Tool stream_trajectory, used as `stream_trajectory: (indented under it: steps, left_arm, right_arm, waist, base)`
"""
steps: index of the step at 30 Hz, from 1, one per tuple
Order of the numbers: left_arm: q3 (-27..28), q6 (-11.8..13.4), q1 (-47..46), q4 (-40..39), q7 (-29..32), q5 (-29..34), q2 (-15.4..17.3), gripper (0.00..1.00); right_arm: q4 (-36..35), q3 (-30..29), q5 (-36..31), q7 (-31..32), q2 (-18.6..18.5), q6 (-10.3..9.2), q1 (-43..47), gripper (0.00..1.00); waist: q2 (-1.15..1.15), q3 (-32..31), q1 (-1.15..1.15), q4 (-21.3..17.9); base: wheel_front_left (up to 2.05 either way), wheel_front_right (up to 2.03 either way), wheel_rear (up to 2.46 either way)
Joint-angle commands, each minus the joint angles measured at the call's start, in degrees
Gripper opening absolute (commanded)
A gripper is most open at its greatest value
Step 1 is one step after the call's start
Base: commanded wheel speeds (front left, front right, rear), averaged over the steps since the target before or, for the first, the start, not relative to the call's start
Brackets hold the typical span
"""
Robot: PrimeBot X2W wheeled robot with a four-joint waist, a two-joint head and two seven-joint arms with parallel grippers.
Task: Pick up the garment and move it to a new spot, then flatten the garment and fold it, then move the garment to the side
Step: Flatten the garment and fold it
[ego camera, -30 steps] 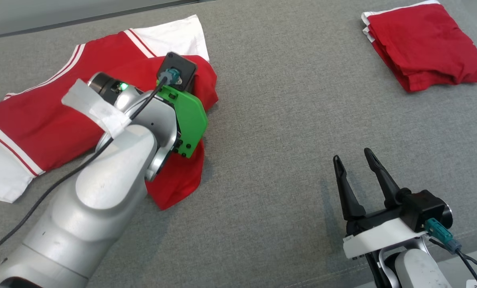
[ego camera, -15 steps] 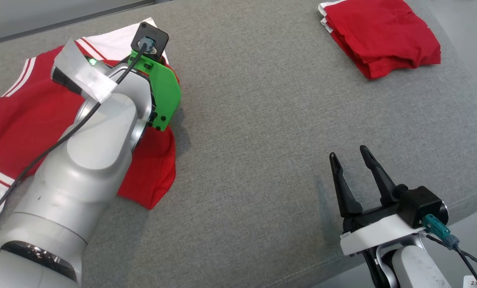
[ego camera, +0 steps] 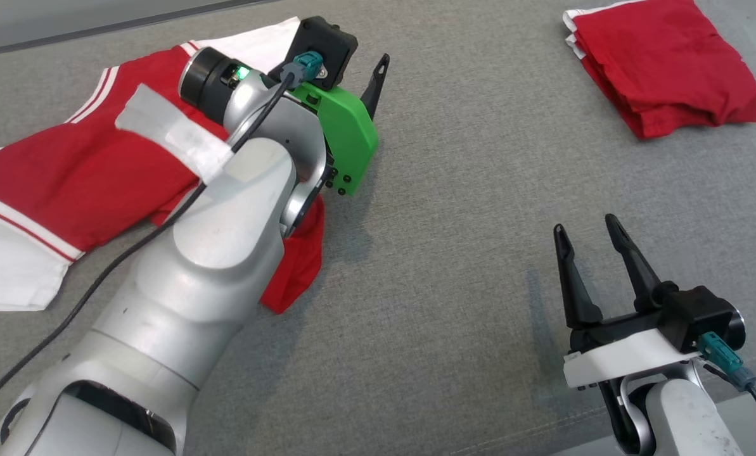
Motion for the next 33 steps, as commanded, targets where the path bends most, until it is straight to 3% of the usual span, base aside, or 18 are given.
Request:
stream_trajectory:
  steps: [1, 4, 21, 28, 33]
  left_arm:
    - [0.62, 0.7, 1.95, -1.22, -1.39, -0.66, -0.12, 1.0]
    - [2.49, 2.67, 5.84, -4.92, -4.61, -2.42, 0.79, 1.0]
    - [13.58, 14.98, 34.29, -23.59, -17.4, -7.2, 15.65, 1.0]
    - [15.78, 15.78, 42.66, -27.31, -19.55, -7.41, 18.52, 1.0]
    - [18.03, 16.37, 49.09, -29.27, -20.25, -7.75, 18.29, 1.0]
  right_arm:
    - [-0.34, -0.62, -0.53, -0.18, -0.13, -0.06, -0.29, 1.0]
    - [-0.9, -2.49, -1.52, -0.18, -0.16, -0.06, 0.61, 1.0]
    - [-2.31, -5.69, -5.05, -0.18, -1.27, -0.06, 5.99, 1.0]
    - [-1.77, -5.74, -5.35, -0.18, -2.48, -0.06, 7.04, 1.0]
    - [-1.98, -6.38, -5.64, -0.18, -2.53, -0.06, 7.95, 1.0]
  waist:
    - [0.0, -1.35, 0.0, 3.23]
    - [0.0, -3.07, 0.0, 5.35]
    - [0.0, -8.98, 0.0, 14.48]
    - [0.0, -10.32, 0.0, 15.13]
    - [0.0, -11.73, 0.0, 15.62]
  base:
    - [0.0, 0.0, 0.0]
    - [0.0, 0.0, 0.0]
    - [0.0, 0.0, 0.0]
    - [0.0, 0.0, 0.0]
    - [0.0, 0.0, 0.0]
